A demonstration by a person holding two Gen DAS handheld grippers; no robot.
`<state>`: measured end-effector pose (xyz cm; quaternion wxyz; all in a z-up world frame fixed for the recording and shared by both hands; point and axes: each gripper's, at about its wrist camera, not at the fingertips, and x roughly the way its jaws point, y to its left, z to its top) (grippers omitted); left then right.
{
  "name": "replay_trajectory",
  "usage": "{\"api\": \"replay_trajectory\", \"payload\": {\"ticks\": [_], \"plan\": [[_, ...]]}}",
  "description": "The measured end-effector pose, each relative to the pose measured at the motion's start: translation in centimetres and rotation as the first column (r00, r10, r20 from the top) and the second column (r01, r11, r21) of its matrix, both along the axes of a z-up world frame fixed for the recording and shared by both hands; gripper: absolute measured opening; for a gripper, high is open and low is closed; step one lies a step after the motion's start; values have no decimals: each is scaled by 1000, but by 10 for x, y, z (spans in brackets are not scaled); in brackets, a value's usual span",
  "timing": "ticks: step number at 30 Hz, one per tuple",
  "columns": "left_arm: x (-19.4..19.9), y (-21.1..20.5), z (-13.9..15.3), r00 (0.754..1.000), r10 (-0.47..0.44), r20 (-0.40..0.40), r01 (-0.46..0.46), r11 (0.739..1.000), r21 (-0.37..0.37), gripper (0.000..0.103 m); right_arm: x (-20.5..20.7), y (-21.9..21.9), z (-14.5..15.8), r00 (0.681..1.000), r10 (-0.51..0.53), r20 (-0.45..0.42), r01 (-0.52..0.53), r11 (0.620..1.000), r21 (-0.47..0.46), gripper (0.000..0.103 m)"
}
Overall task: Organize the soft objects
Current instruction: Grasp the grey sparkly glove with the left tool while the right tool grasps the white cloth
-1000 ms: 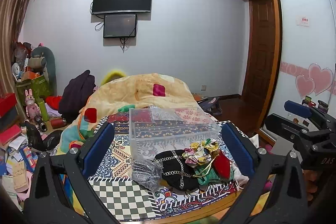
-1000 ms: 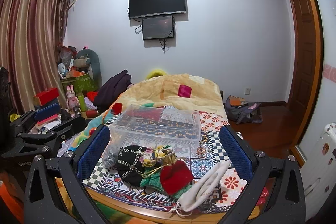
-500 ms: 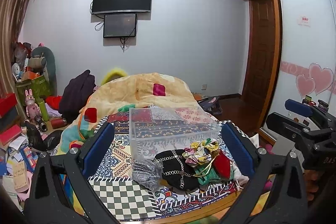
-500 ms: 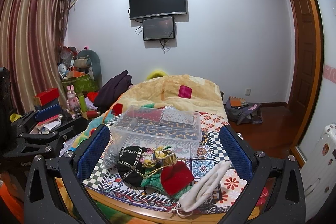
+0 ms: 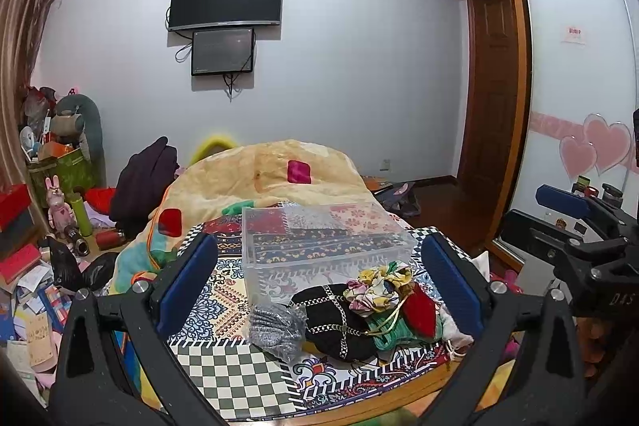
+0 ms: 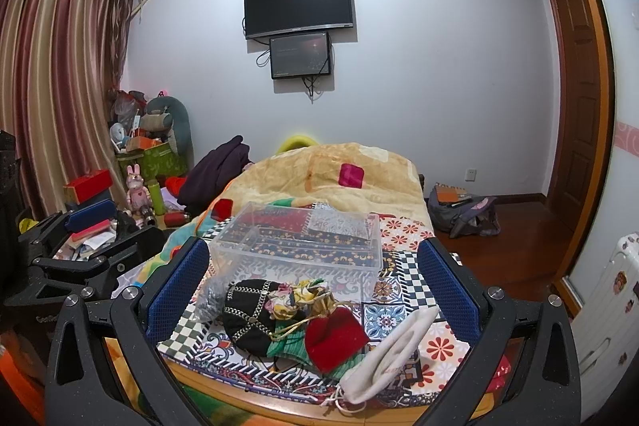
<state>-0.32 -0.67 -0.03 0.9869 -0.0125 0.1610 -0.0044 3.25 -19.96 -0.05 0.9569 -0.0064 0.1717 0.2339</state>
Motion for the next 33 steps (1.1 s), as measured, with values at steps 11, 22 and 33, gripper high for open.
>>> {"api": "replay_trajectory", "payload": {"ticks": [11, 22, 33], "plan": [[18, 1, -17, 996, 15, -92, -14, 1000, 12, 84, 16, -19, -21, 994, -59, -87, 58, 998, -12, 99], [48, 19, -64, 964, 73, -256, -83, 996, -27, 77, 29, -47, -60, 962, -120, -244, 114, 993, -38, 88], [83, 42, -114, 912, 105, -397, -147, 986, -77, 63, 55, -58, -102, 904, -113, -412, 103, 994, -45, 76]]}}
